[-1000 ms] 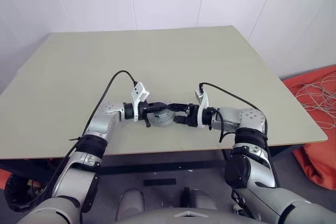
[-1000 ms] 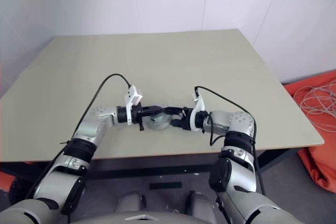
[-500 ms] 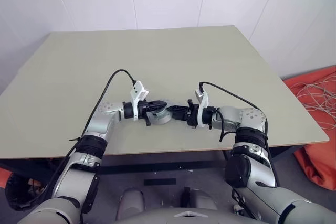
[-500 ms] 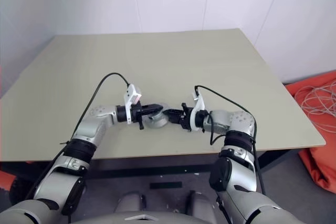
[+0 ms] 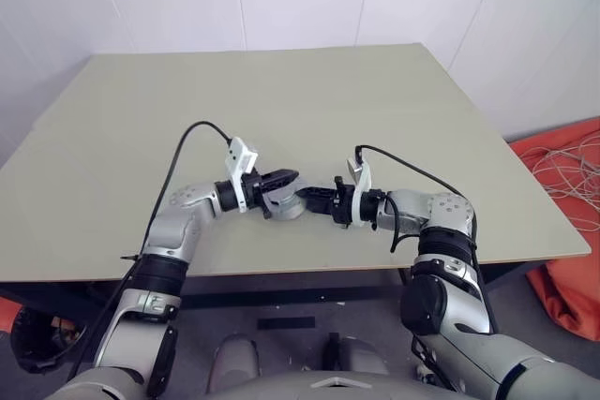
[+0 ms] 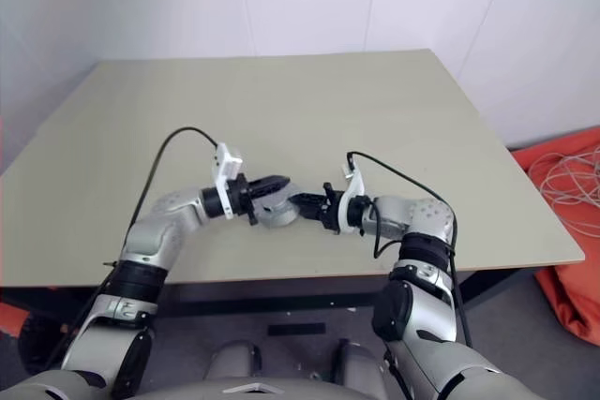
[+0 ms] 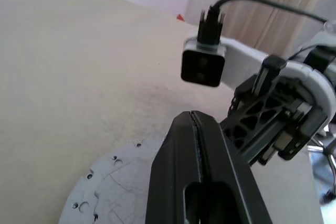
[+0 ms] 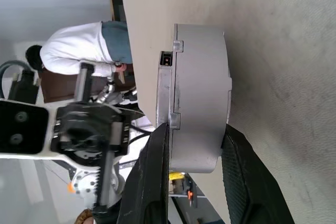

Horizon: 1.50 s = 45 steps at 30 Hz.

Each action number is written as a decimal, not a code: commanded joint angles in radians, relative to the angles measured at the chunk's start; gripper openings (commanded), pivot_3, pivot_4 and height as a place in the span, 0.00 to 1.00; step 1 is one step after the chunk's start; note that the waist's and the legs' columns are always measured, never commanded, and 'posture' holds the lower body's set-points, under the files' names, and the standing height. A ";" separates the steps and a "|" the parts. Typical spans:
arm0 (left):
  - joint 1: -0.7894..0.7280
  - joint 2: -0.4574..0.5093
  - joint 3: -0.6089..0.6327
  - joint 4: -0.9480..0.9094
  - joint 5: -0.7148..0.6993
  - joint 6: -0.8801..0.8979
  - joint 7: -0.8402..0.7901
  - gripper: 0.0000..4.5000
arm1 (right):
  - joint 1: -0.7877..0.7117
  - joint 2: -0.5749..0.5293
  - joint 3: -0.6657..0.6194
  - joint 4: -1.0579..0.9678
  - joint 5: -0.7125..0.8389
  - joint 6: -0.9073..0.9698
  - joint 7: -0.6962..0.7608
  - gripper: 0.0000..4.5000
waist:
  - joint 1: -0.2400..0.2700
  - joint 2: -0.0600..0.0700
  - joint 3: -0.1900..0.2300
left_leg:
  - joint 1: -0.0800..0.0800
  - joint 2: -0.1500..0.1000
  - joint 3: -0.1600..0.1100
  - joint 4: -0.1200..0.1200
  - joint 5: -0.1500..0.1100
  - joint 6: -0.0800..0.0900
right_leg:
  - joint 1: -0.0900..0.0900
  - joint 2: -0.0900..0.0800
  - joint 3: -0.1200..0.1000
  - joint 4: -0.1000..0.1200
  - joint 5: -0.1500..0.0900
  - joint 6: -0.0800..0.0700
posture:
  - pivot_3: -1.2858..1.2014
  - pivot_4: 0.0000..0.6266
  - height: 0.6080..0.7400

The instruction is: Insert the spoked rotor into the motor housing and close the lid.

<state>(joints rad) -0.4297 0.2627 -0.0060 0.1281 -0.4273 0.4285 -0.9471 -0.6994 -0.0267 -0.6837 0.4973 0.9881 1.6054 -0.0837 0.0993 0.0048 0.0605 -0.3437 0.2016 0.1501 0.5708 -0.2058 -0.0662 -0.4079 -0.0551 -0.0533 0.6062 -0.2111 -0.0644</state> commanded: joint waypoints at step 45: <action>0.509 -0.218 0.315 -0.304 -1.246 0.386 0.726 1.00 | -0.109 0.117 0.017 -0.137 0.439 0.009 -0.275 0.26 | 0.000 -0.001 0.000 | 0.000 0.003 -0.001 0.005 0.000 0.000 | 0.002 0.006 -0.001 0.000 -0.001 0.014 | 0.52 0.00 1.00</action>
<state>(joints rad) 0.0990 0.0465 0.3134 -0.1705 -1.6518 0.8251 -0.1892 -0.7962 0.0778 -0.6640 0.4122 1.3301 1.6098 -0.3412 0.0997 0.0041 0.0607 -0.3439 0.2049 0.1489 0.5763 -0.2058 -0.0666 -0.4058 -0.0489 -0.0540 0.6062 -0.2121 -0.0499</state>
